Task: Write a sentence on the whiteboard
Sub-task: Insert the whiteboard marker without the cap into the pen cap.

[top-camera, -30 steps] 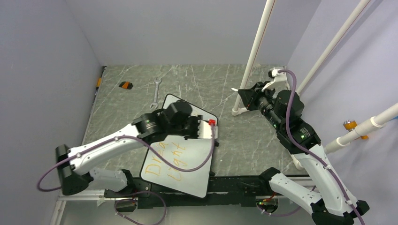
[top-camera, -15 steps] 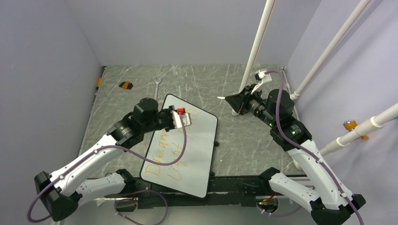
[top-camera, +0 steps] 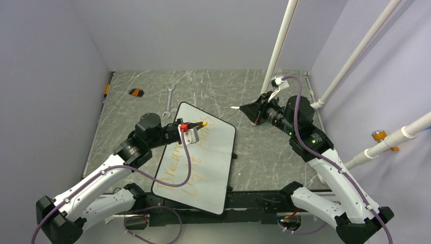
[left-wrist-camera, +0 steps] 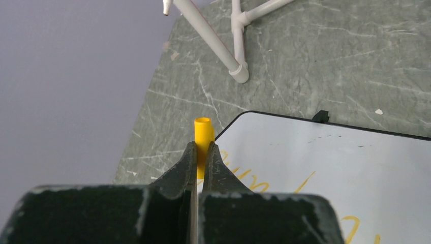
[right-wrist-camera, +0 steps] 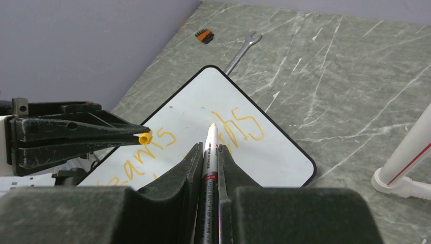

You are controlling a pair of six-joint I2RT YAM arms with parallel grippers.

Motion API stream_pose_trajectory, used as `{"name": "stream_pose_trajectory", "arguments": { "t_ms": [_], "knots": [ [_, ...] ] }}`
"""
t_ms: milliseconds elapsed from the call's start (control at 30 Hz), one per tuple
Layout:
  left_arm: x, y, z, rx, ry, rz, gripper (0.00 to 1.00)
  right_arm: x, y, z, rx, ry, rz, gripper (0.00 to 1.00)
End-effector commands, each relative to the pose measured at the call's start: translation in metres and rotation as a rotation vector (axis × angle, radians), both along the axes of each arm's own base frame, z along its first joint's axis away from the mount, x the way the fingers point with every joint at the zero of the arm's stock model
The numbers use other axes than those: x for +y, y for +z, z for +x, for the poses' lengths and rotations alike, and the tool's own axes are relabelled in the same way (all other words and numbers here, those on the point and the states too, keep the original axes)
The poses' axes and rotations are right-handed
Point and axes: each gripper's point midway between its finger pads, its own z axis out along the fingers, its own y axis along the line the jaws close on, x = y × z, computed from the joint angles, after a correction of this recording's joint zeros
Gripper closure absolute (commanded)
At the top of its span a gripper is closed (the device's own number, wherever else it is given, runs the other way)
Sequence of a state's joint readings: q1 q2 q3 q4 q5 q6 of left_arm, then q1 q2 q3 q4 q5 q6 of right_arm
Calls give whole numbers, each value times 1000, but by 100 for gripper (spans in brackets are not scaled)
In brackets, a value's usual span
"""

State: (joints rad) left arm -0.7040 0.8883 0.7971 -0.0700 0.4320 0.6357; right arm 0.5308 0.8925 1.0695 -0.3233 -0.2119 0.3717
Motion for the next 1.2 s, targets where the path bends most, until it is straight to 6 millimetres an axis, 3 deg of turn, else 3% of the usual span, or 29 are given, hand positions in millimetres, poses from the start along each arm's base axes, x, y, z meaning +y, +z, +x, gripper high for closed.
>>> {"name": "stream_pose_trajectory", "arguments": {
  "t_ms": [0,133,700,1167],
  "knots": [
    [-9,12,-16,-72,-126,-73,100,5,13,-2,-37,30,43,100],
    [-10,11,-23,-64,-167,-96,100,9,14,-10,-38,72,52,100],
    [-7,10,-19,-14,-135,-117,100,41,7,-44,-12,366,69,100],
    [-13,6,-15,37,-137,-122,100,55,-3,-47,20,451,66,100]
  ]
}}
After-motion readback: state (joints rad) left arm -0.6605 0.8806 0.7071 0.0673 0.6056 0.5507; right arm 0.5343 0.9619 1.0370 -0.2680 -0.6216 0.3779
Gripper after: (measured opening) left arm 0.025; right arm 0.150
